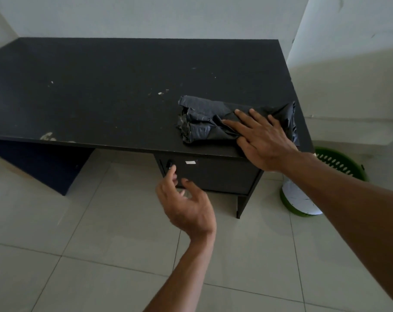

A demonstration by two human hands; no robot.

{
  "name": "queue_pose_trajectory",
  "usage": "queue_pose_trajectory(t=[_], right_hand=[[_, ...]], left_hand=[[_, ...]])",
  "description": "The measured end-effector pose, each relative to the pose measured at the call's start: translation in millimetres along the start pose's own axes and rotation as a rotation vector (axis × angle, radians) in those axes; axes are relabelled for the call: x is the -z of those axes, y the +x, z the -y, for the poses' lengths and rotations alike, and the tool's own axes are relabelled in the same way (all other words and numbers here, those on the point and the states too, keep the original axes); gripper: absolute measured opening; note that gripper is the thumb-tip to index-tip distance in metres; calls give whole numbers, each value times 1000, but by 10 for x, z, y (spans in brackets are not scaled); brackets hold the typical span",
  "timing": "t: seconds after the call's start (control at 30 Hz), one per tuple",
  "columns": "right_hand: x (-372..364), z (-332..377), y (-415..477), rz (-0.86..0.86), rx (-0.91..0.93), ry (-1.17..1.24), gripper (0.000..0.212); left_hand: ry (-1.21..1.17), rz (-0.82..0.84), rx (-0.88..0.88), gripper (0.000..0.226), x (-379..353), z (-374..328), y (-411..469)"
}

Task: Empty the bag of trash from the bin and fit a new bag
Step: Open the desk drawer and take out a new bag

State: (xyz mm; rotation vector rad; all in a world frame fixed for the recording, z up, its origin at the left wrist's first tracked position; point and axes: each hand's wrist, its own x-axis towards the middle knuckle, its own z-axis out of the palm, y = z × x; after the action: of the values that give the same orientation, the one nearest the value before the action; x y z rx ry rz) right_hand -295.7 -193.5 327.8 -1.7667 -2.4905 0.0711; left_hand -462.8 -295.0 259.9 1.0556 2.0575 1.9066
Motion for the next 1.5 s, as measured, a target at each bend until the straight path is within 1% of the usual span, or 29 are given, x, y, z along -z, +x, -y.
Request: queue_pose_trajectory(t=[0.03,0.1,0.17,0.2,0.23,0.27,0.33,0.37,0.43,0.5,0.57,0.67,0.73,0.8,0.9,0.97,1.0,1.07,1.13,1.17,1.23,1.3,1.33,1.4,1.47,1.5], right_hand=[[-4,-5,2,1,1,2,55],[-16,-18,4,-4,2,9,54],[-15,-36,13,0,14,16,53],[-6,-60,11,10,22,21,52],[4,-95,1,23,32,25,52],[16,-136,-16,33,40,28,51],[37,-225,-67,40,39,35,51],[53,-276,-92,36,33,42,50],[84,-381,-137,27,26,64,49],[141,-521,-182,17,20,85,49],[192,-711,-230,11,20,115,50],[191,-1022,-344,-48,-1,253,50],[164,-1267,-424,-95,5,294,50],[120,-1575,-487,-114,16,242,53],[34,-2117,-586,-80,1,156,55],[-67,-2531,-689,-17,-72,138,53],[-141,-2743,-738,19,-111,125,55],[-302,-3146,-817,98,-173,74,58],[-560,-3545,-923,142,-255,54,59],[-697,-3720,-956,134,-301,53,60],[-1011,-3964,-998,167,-360,108,66],[-1358,-4137,-1020,140,-419,239,71],[-1520,-4209,-1034,120,-443,295,70],[-1873,-4331,-1057,111,-463,333,65],[-2231,-4507,-1094,142,-483,364,62],[-2420,-4603,-1102,140,-496,378,61]], left_hand=[[-10,-33,-56,37,82,-60,37],[8,-38,-147,35,94,-268,196],[150,30,-241,43,-101,-527,429],[248,117,-297,46,-250,-637,540],[348,243,-341,47,-417,-724,634],[436,399,-350,47,-586,-781,715],[579,692,-270,47,-889,-801,787],[653,764,-242,47,-1011,-786,757],[738,766,-298,47,-1172,-795,600],[725,706,-387,47,-1299,-860,389],[693,668,-413,47,-1452,-935,206],[657,682,-416,45,-1717,-1106,-39],[643,717,-435,46,-1920,-1232,-212],[632,761,-491,48,-2124,-1349,-366],[660,856,-637,54,-2465,-1503,-624],[659,969,-737,59,-2768,-1544,-895],[657,1037,-743,61,-2934,-1523,-1060],[611,1147,-682,68,-3262,-1416,-1394],[490,1165,-513,71,-3559,-1250,-1748],[430,1151,-423,71,-3710,-1174,-1909],[295,1090,-182,74,-3927,-952,-2221],[116,1040,64,88,-4141,-722,-2500],[39,1018,207,97,-4235,-599,-2632],[-20,982,476,109,-4386,-370,-2862],[-17,955,631,110,-4559,-117,-3081],[-41,942,661,105,-4620,26,-3174]])
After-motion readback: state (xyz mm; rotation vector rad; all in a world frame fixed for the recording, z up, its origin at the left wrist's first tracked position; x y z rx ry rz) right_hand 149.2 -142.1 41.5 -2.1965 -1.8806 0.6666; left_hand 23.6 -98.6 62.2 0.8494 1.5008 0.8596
